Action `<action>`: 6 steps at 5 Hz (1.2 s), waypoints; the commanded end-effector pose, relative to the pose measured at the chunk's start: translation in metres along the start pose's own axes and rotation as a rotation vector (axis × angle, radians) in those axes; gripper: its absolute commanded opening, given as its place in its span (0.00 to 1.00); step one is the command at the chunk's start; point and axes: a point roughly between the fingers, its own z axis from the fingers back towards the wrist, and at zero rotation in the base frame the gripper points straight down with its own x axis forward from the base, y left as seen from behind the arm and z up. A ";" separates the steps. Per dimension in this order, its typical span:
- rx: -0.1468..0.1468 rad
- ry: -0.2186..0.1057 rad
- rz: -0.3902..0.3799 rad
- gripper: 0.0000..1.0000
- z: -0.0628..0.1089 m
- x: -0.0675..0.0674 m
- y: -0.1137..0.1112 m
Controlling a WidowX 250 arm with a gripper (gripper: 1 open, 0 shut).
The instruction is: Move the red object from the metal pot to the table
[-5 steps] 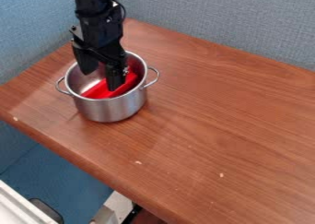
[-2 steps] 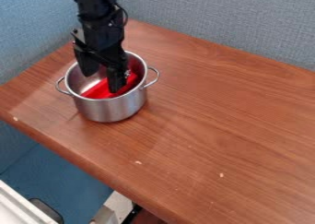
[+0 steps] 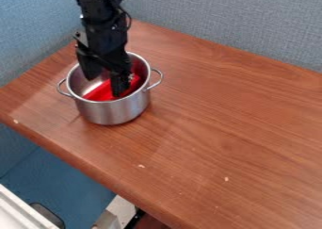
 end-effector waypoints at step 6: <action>0.036 -0.068 0.032 0.00 0.021 0.009 0.001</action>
